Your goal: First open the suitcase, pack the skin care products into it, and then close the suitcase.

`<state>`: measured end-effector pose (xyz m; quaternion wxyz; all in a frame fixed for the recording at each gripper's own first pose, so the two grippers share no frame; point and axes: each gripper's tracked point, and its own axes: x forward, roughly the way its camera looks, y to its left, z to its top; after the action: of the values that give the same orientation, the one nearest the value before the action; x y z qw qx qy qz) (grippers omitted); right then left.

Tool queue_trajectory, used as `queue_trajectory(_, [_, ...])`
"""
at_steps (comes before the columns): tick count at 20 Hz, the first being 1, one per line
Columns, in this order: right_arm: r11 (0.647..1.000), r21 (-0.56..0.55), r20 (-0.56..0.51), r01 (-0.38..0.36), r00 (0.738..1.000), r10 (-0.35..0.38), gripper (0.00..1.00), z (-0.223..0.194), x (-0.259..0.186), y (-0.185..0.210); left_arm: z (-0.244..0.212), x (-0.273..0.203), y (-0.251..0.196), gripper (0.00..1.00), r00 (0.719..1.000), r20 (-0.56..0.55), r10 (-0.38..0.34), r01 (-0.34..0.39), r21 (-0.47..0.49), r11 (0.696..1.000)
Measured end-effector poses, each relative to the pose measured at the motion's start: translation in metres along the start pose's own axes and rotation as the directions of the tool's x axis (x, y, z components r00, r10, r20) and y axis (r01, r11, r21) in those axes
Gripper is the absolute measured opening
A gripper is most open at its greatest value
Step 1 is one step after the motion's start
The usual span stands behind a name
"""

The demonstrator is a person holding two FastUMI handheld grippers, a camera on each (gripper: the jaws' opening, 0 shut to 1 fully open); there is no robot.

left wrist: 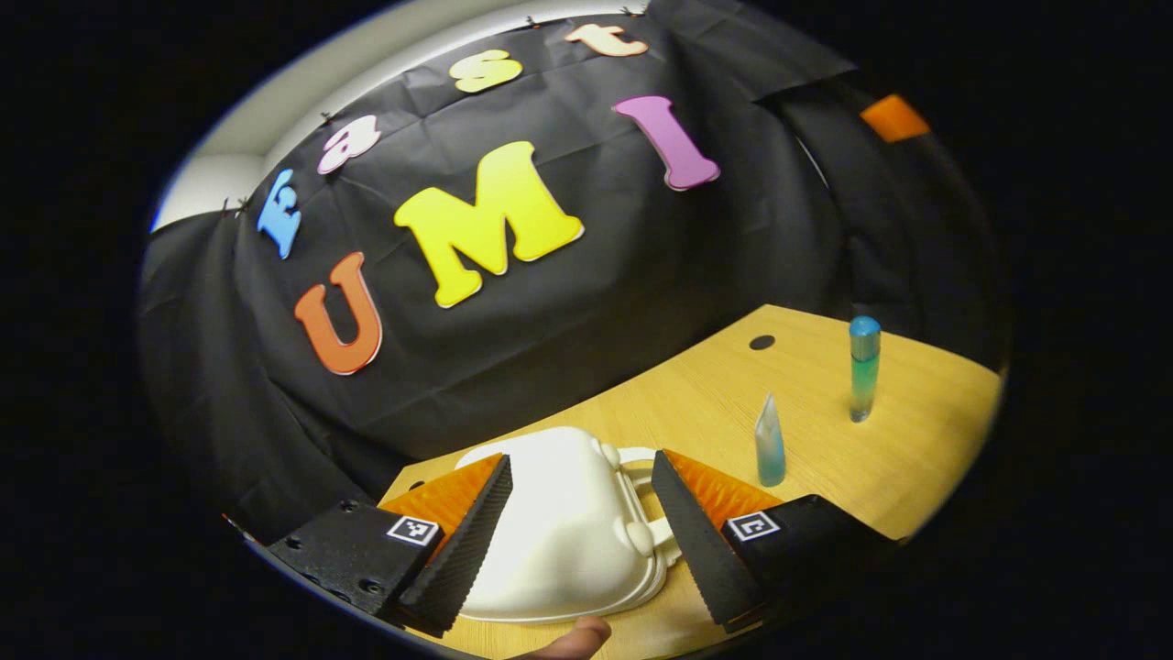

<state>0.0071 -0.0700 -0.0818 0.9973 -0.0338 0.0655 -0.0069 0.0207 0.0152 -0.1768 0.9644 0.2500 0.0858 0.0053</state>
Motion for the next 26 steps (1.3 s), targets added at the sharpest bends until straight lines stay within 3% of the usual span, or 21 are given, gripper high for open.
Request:
queue_trajectory(4, [0.999,0.028,0.005,0.019,1.0,-0.019,0.8,0.0,-0.001,-0.021,-0.015,0.015,-0.028,0.97,1.0,0.0,-0.021,0.02,0.233,0.972])
queue_trajectory(8, [0.999,0.039,0.0,0.035,0.999,-0.035,0.8,-0.013,-0.005,-0.045,-0.026,0.027,-0.058,0.97,1.0,-0.001,-0.031,0.029,0.433,0.901])
queue_trajectory(17, [0.995,0.076,-0.031,0.064,0.998,-0.062,0.78,-0.037,-0.019,-0.094,-0.058,0.054,-0.067,0.94,0.993,-0.1,0.066,0.006,0.594,0.805])
queue_trajectory(19, [0.994,0.086,-0.041,0.062,0.997,-0.058,0.78,-0.043,-0.021,-0.1,-0.068,0.059,-0.075,0.9,0.99,-0.125,0.06,0.029,0.61,0.792])
queue_trajectory(21, [0.994,0.099,-0.053,0.054,0.997,-0.048,0.8,-0.05,-0.023,-0.103,-0.07,0.061,-0.075,0.87,0.985,-0.146,0.094,0.027,0.66,0.751])
queue_trajectory(24, [0.993,0.113,-0.075,0.042,0.997,-0.034,0.8,-0.061,-0.022,-0.104,-0.076,0.064,-0.066,0.61,0.976,-0.179,0.127,0.037,0.705,0.708])
queue_trajectory(26, [0.993,0.114,-0.078,0.028,0.997,-0.019,0.8,-0.063,-0.022,-0.102,-0.072,0.064,-0.063,0.53,0.975,-0.169,0.147,0.023,0.728,0.686])
